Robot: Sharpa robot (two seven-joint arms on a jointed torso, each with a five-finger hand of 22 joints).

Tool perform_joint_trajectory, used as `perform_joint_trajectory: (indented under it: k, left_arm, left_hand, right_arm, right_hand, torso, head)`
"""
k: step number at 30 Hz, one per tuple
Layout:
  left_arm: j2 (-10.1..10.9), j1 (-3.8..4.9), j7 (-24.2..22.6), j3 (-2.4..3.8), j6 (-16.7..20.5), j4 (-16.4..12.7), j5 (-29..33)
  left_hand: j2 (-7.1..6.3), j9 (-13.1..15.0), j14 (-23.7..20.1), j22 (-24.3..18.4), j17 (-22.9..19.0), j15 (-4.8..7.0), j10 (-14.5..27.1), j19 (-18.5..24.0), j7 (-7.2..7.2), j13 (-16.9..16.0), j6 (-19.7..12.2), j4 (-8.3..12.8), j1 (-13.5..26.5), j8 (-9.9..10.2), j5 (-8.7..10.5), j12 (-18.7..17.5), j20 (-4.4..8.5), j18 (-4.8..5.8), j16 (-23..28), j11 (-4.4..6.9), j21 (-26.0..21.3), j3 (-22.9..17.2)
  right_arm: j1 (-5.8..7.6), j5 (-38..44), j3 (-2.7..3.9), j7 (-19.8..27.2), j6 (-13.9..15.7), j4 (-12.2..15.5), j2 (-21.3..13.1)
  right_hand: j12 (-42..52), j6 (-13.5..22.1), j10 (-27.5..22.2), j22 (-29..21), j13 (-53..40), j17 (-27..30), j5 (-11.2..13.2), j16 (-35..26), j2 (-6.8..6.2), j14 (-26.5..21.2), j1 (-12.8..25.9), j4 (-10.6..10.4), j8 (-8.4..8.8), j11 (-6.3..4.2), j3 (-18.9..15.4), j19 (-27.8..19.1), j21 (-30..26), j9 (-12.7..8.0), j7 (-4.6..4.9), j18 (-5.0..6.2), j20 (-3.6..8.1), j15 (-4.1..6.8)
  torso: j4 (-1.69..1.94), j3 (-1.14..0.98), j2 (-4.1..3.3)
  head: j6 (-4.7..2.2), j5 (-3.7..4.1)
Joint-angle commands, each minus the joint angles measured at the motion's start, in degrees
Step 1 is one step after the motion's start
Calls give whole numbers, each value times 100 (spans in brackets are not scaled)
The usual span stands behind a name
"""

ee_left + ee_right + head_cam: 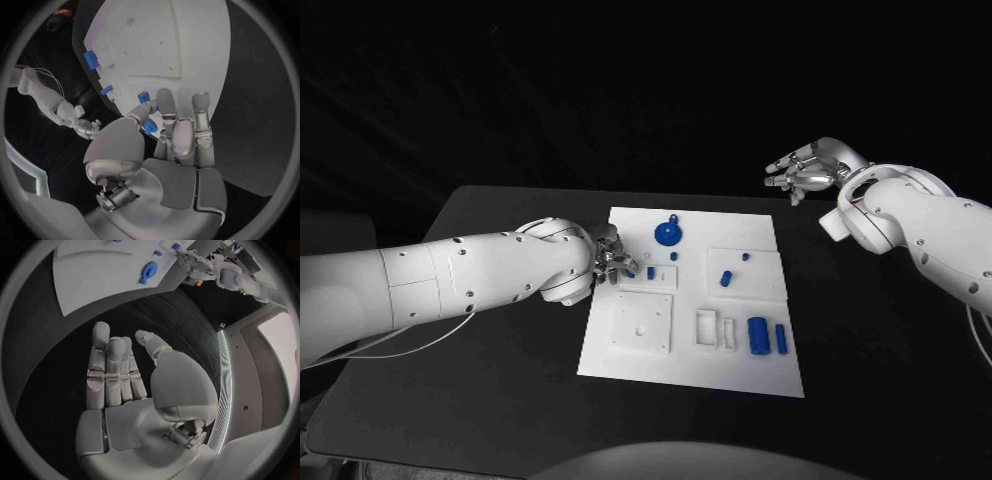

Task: Assemble the parts on the task board

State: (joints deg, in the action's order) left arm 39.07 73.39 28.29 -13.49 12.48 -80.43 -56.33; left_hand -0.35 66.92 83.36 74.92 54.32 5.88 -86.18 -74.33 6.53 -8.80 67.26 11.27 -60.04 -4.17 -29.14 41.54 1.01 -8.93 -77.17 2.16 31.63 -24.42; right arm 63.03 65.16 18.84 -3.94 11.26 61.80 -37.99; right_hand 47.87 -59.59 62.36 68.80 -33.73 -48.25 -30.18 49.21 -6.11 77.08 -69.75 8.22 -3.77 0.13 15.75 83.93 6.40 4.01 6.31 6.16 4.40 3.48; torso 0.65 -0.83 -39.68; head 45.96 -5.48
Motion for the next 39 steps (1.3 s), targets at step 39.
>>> perform_joint_trajectory:
  k: [39]
  left_arm:
    - [-110,-85,1,-38,-356,58,-146]
  left_hand:
    - [-145,-412,-29,87,-99,34,-66,-4,-906,39,874,-431,38,7,300,-23,57,59,36,255,-71,170]
  right_arm:
    - [-37,-3,2,62,-91,-11,17]
  right_hand:
    - [4,23,-5,-21,7,9,-27,-27,-27,-27,57,-37,18,-2,9,171,-20,-5,20,-25,31,14]
  torso:
    - [0,3,0]
  head:
    - [30,36]
